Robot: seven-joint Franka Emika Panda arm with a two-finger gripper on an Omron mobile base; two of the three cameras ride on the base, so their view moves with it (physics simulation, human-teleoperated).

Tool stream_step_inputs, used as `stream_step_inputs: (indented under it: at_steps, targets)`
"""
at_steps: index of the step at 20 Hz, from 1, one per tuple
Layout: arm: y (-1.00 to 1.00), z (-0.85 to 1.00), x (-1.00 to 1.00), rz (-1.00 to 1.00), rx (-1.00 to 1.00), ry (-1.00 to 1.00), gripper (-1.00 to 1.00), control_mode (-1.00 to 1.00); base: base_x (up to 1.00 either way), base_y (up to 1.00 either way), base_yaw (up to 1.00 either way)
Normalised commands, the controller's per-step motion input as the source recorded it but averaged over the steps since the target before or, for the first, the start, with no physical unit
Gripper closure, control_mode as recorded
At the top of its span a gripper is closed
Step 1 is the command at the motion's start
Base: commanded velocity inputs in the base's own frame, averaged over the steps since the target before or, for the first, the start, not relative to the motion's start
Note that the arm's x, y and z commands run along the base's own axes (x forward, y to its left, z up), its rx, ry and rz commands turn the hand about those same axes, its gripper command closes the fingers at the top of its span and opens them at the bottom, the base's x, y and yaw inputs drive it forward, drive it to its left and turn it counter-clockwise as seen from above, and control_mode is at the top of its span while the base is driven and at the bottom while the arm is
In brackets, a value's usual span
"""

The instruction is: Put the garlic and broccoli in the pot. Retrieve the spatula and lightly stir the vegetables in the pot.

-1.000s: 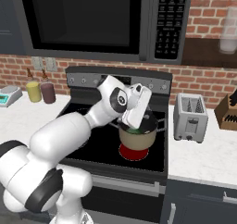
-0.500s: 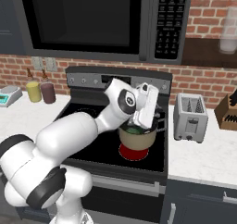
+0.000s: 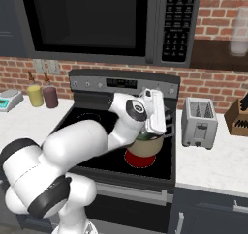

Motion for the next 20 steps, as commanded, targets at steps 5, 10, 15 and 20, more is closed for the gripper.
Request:
stream_step_inputs:
  at_steps: [5, 10, 15, 20]
  targets:
    - [0.04, 0.0, 0.27, 0.2, -0.2, 0.03, 1.0, -1.0, 0.0, 0.0, 0.0]
    - [0.19, 0.0, 0.26, 0.18, -0.14, 0.13, 1.0, -1.0, 0.0, 0.0, 0.0]
    - [0.21, 0.0, 0.22, 0.07, -0.12, 0.16, 1.0, -1.0, 0.0, 0.0, 0.0]
    - [0.14, 0.0, 0.01, 0.0, -0.04, 0.1, 1.0, -1.0, 0.0, 0.0, 0.0]
